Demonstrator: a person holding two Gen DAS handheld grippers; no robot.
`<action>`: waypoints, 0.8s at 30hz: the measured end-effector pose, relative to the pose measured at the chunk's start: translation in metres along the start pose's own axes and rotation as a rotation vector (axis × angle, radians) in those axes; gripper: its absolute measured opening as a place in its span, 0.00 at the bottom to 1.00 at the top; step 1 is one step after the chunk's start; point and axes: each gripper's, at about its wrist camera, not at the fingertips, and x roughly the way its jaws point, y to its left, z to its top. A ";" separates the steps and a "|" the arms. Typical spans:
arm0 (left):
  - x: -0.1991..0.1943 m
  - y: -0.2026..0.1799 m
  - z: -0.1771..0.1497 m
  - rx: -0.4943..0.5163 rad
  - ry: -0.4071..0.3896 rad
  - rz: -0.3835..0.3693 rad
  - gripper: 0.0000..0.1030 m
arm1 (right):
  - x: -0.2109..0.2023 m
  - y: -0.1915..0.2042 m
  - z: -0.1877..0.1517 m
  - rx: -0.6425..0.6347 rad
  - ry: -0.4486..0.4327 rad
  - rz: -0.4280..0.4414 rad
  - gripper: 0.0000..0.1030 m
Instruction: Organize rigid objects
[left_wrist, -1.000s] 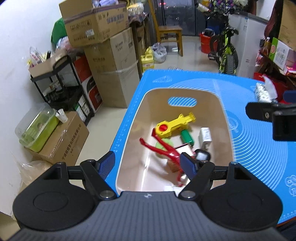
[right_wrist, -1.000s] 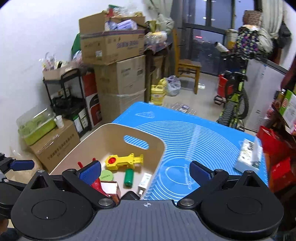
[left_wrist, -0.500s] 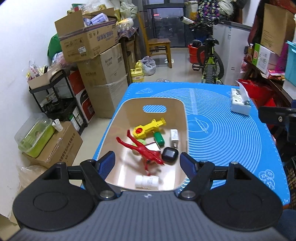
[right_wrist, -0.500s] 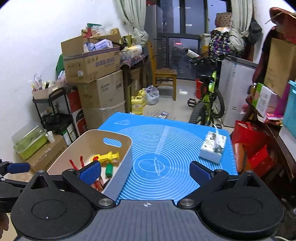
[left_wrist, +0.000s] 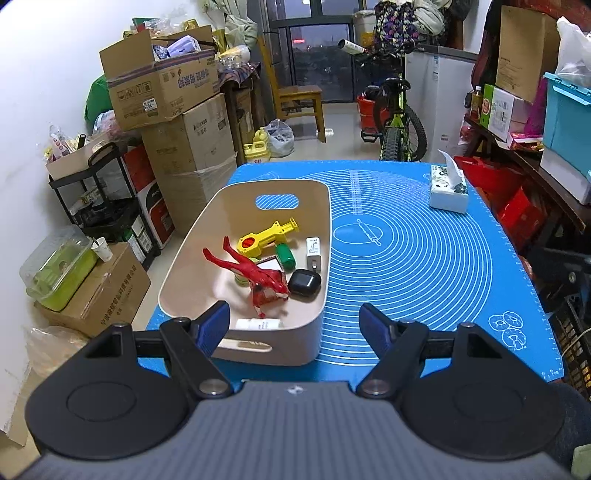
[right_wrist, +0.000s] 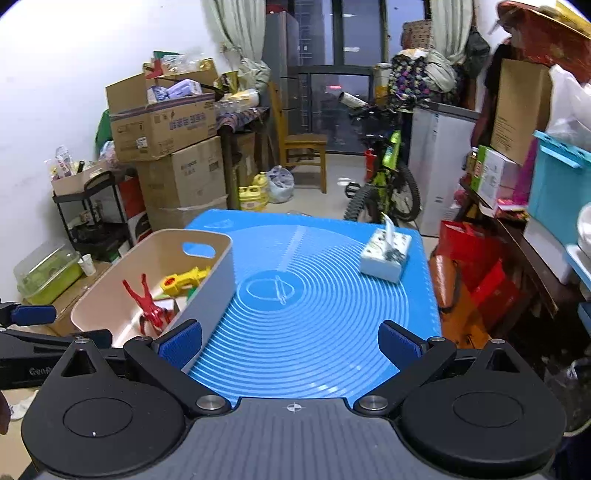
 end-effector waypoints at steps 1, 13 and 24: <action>-0.001 -0.001 -0.004 -0.005 -0.002 -0.002 0.75 | -0.002 -0.003 -0.007 0.003 -0.002 -0.009 0.98; 0.001 -0.003 -0.036 -0.006 0.006 -0.009 0.75 | -0.007 -0.014 -0.063 -0.002 0.036 -0.045 0.98; 0.000 -0.015 -0.052 0.046 -0.036 -0.027 0.75 | -0.007 -0.007 -0.086 -0.011 0.007 -0.026 0.98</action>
